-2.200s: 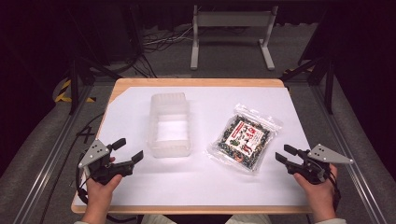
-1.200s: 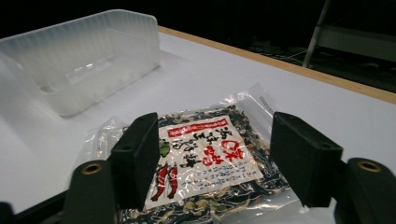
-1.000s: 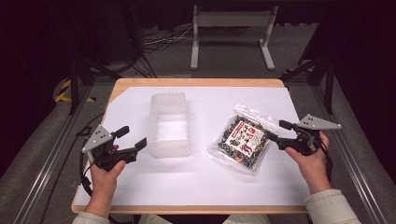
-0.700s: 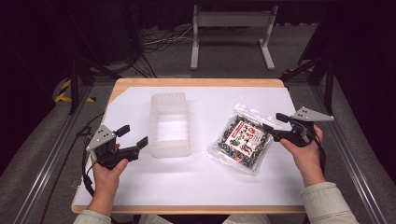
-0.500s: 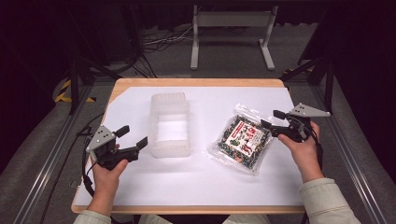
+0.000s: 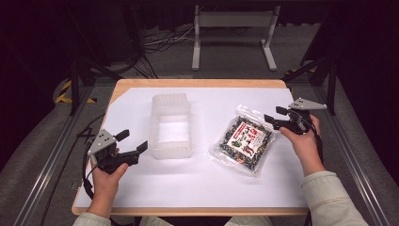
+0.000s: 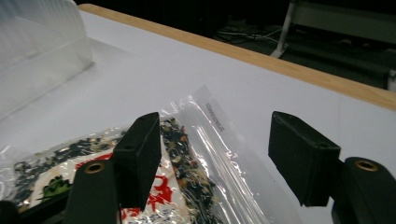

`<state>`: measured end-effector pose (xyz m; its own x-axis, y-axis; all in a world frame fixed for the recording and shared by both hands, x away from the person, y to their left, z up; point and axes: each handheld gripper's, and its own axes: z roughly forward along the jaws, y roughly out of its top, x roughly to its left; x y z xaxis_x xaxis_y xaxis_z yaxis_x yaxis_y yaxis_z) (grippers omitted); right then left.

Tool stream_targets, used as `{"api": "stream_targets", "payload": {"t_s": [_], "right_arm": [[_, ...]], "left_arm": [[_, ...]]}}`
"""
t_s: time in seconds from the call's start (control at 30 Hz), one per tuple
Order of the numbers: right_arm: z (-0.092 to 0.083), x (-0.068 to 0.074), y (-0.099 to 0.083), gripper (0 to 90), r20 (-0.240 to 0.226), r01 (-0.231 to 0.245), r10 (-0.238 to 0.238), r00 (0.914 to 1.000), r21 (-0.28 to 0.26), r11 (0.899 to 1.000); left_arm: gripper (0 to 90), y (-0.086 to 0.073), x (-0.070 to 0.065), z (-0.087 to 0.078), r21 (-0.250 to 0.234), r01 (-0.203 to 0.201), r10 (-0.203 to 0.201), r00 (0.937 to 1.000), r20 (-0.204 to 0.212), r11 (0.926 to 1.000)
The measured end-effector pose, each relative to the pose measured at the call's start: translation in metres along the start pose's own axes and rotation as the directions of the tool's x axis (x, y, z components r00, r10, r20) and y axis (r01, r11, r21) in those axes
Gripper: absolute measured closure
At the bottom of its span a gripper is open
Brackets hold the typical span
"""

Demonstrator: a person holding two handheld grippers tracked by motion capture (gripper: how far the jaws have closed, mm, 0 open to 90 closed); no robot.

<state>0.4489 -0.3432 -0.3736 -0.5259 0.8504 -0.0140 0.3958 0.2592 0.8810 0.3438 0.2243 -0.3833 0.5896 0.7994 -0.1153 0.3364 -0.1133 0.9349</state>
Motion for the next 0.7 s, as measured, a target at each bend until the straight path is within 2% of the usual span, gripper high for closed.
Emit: {"api": "stream_targets", "payload": {"t_s": [0.17, 0.23, 0.37, 0.57, 0.7], "right_arm": [[0.012, -0.015, -0.01, 32.1, 0.041, -0.048, 0.046, 0.9981, 0.043, 0.998], [0.015, -0.018, -0.014, 32.1, 0.056, -0.053, 0.05, 0.9972, 0.054, 0.997], [0.021, -0.023, -0.026, 32.7, 0.06, -0.099, 0.096, 0.9936, 0.056, 0.993], [0.027, -0.03, -0.038, 33.5, 0.076, -0.127, 0.121, 0.9897, 0.082, 0.988], [0.031, -0.028, -0.042, 33.2, 0.076, -0.12, 0.111, 0.9909, 0.117, 0.986]], "left_arm": [[17.1, -0.001, 0.0, 0.001, 0.002, 0.002, -0.002, 1.0, -0.003, 1.0], [17.1, -0.002, 0.0, 0.002, 0.007, -0.002, 0.002, 1.0, -0.006, 1.0], [17.0, -0.002, -0.001, 0.003, 0.011, -0.009, 0.009, 0.9999, -0.007, 0.9999], [17.2, -0.004, -0.001, 0.004, 0.016, -0.01, 0.01, 0.9999, -0.006, 0.9998], [17.2, -0.007, -0.002, 0.007, 0.031, -0.014, 0.015, 0.9999, -0.005, 0.9994]]}}
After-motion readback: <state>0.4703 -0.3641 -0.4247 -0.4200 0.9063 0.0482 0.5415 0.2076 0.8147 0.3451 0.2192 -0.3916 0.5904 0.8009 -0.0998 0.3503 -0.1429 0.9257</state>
